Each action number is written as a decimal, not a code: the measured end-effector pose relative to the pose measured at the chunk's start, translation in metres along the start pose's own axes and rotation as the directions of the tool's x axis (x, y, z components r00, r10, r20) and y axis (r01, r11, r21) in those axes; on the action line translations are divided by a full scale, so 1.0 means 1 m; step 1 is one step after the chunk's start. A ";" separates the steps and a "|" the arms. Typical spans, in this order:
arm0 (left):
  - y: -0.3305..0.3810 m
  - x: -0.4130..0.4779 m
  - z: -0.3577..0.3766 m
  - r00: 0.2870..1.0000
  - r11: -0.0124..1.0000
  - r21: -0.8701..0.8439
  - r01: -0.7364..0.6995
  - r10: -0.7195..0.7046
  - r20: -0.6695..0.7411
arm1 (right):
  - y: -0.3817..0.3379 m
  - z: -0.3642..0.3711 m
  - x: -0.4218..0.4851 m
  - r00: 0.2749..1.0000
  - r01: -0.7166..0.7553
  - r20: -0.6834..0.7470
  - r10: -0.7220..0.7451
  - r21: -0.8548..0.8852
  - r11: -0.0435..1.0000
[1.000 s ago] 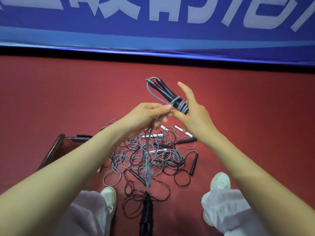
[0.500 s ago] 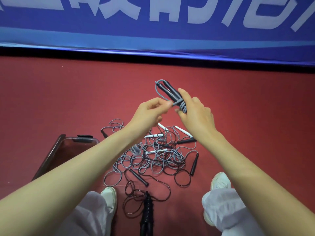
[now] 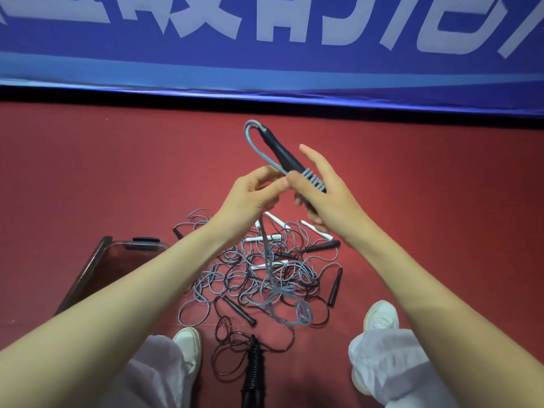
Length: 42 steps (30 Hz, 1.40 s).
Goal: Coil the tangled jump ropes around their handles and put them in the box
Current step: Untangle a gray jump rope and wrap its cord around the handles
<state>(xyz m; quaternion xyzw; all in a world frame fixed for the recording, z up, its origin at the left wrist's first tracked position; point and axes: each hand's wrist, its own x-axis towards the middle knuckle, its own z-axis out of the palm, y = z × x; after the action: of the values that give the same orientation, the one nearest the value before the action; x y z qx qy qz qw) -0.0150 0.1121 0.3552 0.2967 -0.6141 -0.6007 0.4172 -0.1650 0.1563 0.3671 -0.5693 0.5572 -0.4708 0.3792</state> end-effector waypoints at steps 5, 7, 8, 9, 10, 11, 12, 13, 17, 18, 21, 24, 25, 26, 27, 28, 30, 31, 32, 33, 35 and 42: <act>-0.002 -0.005 0.006 1.000 1.000 0.005 -0.007 0.007 -0.008 | 0.006 0.002 0.000 0.998 0.054 -0.023 -0.059 -0.190 0.980; -0.004 -0.005 0.008 0.999 1.000 0.018 -0.024 0.024 -0.040 | 0.006 0.003 -0.001 0.997 0.060 -0.027 -0.068 -0.228 0.972; -0.005 -0.005 0.009 0.997 0.999 0.025 -0.032 0.034 -0.067 | 0.006 0.004 -0.001 0.996 0.069 -0.038 -0.080 -0.240 0.968; -0.006 -0.004 0.010 0.995 0.999 0.031 -0.040 0.043 -0.092 | 0.004 0.005 -0.002 0.994 0.082 -0.054 -0.098 -0.245 0.966; -0.007 -0.003 0.010 0.992 0.998 0.034 -0.046 0.049 -0.112 | 0.003 0.006 -0.002 0.991 0.092 -0.074 -0.113 -0.239 0.967; -0.008 -0.002 0.011 0.991 0.998 0.036 -0.050 0.055 -0.126 | 0.002 0.008 -0.002 0.988 0.095 -0.095 -0.119 -0.224 0.970; -0.009 -0.002 0.011 0.989 0.998 0.038 -0.054 0.058 -0.134 | 0.003 0.009 -0.003 0.987 0.094 -0.112 -0.119 -0.209 0.973; -0.011 -0.002 0.012 0.989 0.998 0.038 -0.052 0.057 -0.137 | 0.005 0.010 -0.003 0.984 0.093 -0.129 -0.120 -0.203 0.975; -0.012 -0.002 0.012 0.994 0.998 0.058 -0.018 0.024 -0.107 | 0.007 0.010 -0.001 0.971 0.121 -0.195 -0.140 -0.105 0.987; -0.011 -0.001 0.010 0.997 0.997 0.075 -0.010 0.016 -0.080 | 0.006 0.009 -0.001 0.968 0.132 -0.207 -0.143 -0.068 0.989; -0.007 0.000 -0.003 0.994 0.993 0.099 0.062 -0.071 0.088 | 0.001 0.009 -0.002 0.968 0.150 -0.201 -0.147 -0.004 0.989; -0.007 0.003 -0.027 0.947 0.980 0.155 0.126 -0.165 0.276 | -0.006 0.004 -0.005 0.984 0.104 -0.147 -0.096 0.049 0.993; -0.007 0.004 -0.035 0.925 0.978 0.155 0.142 -0.187 0.331 | -0.010 0.002 -0.006 0.993 0.068 -0.107 -0.058 0.096 0.993; -0.008 0.004 -0.043 0.900 0.976 0.156 0.152 -0.202 0.385 | -0.013 -0.001 -0.008 0.999 0.025 -0.043 -0.019 0.156 0.987; -0.009 0.004 -0.048 0.876 0.971 0.180 0.156 -0.220 0.429 | -0.016 -0.004 -0.009 0.999 -0.022 0.043 0.013 0.204 0.979; -0.011 0.004 -0.051 0.860 0.964 0.223 0.147 -0.236 0.452 | -0.018 -0.006 -0.010 0.990 -0.060 0.140 0.029 0.222 0.973; -0.010 0.004 -0.053 0.874 0.942 0.319 0.100 -0.237 0.425 | -0.018 -0.010 -0.016 0.941 -0.112 0.334 0.050 0.170 0.979; -0.011 0.005 -0.056 0.891 0.926 0.367 0.091 -0.240 0.385 | -0.018 -0.011 -0.018 0.909 -0.141 0.410 0.076 0.131 0.981; -0.014 0.007 -0.060 0.895 0.913 0.401 0.074 -0.238 0.377 | -0.017 -0.011 -0.019 0.877 -0.178 0.466 0.116 0.092 0.980; -0.013 0.007 -0.063 0.883 0.913 0.402 0.074 -0.247 0.399 | -0.017 -0.012 -0.020 0.848 -0.218 0.505 0.162 0.054 0.974; -0.013 0.008 -0.065 0.851 0.907 0.408 0.103 -0.292 0.435 | -0.016 -0.011 -0.021 0.789 -0.288 0.568 0.233 0.008 0.958; -0.015 0.005 -0.055 0.847 0.936 0.341 0.091 -0.253 0.468 | -0.010 -0.017 -0.022 0.767 -0.319 0.585 0.264 -0.009 0.948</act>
<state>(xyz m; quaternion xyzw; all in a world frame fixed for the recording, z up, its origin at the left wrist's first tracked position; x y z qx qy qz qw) 0.0280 0.0790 0.3376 0.2443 -0.7575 -0.5902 0.1346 -0.1774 0.1811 0.3786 -0.5740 0.4747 -0.2353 0.6244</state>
